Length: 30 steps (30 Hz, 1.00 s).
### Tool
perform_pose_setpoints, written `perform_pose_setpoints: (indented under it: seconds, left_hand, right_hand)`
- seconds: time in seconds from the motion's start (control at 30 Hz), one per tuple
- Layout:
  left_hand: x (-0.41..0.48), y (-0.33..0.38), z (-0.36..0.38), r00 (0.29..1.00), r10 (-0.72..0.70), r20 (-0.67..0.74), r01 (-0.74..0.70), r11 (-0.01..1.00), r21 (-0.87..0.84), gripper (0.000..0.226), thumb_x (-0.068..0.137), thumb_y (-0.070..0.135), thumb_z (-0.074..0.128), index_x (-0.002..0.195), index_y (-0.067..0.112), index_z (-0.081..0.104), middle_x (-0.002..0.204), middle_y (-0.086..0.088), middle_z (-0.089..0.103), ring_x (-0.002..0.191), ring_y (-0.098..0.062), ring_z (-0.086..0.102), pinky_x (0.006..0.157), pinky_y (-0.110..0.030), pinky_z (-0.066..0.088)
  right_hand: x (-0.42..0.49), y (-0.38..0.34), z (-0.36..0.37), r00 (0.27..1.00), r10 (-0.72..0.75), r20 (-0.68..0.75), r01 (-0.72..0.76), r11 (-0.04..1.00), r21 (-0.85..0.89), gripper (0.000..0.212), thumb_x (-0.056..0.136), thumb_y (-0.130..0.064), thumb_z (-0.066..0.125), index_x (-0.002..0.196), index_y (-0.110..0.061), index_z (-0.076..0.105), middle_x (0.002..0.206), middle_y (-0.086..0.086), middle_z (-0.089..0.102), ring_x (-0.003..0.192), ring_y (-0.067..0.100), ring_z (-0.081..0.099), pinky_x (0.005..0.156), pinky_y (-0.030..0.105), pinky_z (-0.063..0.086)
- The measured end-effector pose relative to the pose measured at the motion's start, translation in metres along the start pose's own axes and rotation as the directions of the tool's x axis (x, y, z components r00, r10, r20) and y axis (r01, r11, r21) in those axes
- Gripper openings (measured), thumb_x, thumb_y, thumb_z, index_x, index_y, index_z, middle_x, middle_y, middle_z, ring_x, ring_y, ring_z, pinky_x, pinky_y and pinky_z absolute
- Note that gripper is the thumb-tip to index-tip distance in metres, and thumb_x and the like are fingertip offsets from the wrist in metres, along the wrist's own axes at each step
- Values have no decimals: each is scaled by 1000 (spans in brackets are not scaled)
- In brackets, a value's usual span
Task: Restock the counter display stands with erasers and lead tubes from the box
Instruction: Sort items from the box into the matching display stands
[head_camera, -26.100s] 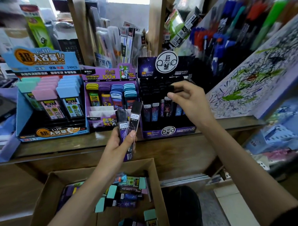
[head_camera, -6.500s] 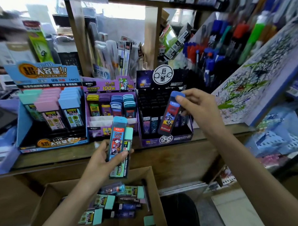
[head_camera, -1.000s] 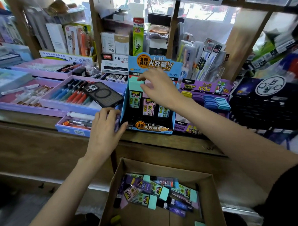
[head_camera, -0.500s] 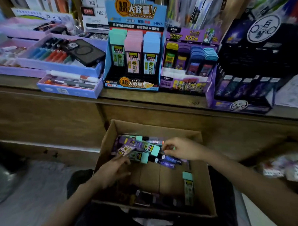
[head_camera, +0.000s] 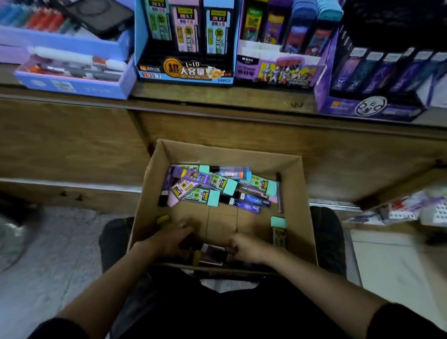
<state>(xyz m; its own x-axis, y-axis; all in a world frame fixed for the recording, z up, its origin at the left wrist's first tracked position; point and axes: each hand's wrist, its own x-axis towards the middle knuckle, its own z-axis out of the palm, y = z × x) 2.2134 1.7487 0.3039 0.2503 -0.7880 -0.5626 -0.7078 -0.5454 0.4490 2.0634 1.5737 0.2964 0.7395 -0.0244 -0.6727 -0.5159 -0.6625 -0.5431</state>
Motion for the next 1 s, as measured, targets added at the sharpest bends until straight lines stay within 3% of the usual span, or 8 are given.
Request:
perform_pose_setpoints:
  seconds: [0.13, 0.23, 0.37, 0.43, 0.57, 0.67, 0.83, 1.0]
  left_hand:
    - [3, -2, 4, 1000, -14, 1, 14, 1000, 22, 50, 84, 29, 65, 128, 13, 46, 137, -7, 47, 121, -21, 45, 92, -24, 35]
    - [3, -4, 3, 999, 7, 39, -7, 1000, 15, 53, 85, 30, 65, 132, 15, 48, 137, -5, 48, 122, -21, 45, 94, -25, 36]
    - [2, -3, 3, 999, 26, 23, -20, 973, -228, 33, 85, 16, 67, 116, 11, 57, 112, -2, 56, 101, -14, 52, 75, -6, 36]
    - [0, -2, 1, 1000, 1, 1, 0, 933, -361, 19, 86, 13, 66, 103, 8, 58, 101, -3, 58, 92, -13, 52, 68, -7, 37]
    - [-2, 4, -9, 1000, -17, -25, -1, 805, -593, 12, 91, 13, 60, 96, 4, 54, 90, -3, 59, 81, -8, 54, 74, -17, 42]
    - [-3, 13, -17, 993, -60, -100, -34, 669, -742, 15, 90, 6, 58, 100, -4, 53, 100, -16, 63, 97, -19, 59, 90, -35, 44]
    - [-4, 24, -27, 978, -112, -177, -85, 560, -824, 15, 89, 12, 61, 99, 2, 59, 104, -13, 63, 104, -21, 58, 89, -26, 45]
    - [-3, 33, -42, 990, -46, -135, -104, 411, -905, 32, 88, 4, 60, 113, -11, 50, 102, -15, 65, 86, -18, 66, 80, -23, 51]
  right_hand:
    - [5, -1, 4, 999, 33, 16, -34, 998, 46, 19, 87, -6, 59, 103, 1, 63, 104, 20, 62, 90, 21, 54, 70, 24, 36]
    - [6, -3, -1, 993, 48, 106, -54, 997, 53, 6, 87, -10, 60, 86, -5, 64, 89, 12, 56, 82, 18, 47, 60, 26, 32]
    - [1, 4, -8, 996, 26, 86, -38, 989, 146, 24, 85, -14, 66, 68, -21, 50, 75, 2, 49, 70, 11, 41, 59, 26, 32]
    - [-3, 9, -13, 997, 5, 83, -26, 967, 255, 32, 84, -13, 67, 64, -23, 44, 69, -4, 45, 69, 10, 41, 66, 28, 34]
    - [-12, 15, -25, 1000, 21, -1, -18, 894, 447, 12, 83, -14, 69, 93, -12, 61, 98, 6, 66, 93, 18, 59, 76, 24, 41]
    - [-16, 20, -36, 993, 58, -102, 10, 826, 564, 30, 85, -16, 67, 114, -13, 59, 105, 3, 65, 94, 12, 63, 72, 19, 44]
    - [-25, 11, -64, 986, 38, -163, 81, 740, 667, 41, 88, -20, 64, 126, -18, 49, 109, -8, 58, 83, -3, 63, 58, 5, 45]
    - [-36, -4, -89, 973, -36, -228, 191, 678, 709, 34, 90, -20, 60, 122, -22, 50, 108, -8, 61, 79, 2, 66, 64, 13, 51]
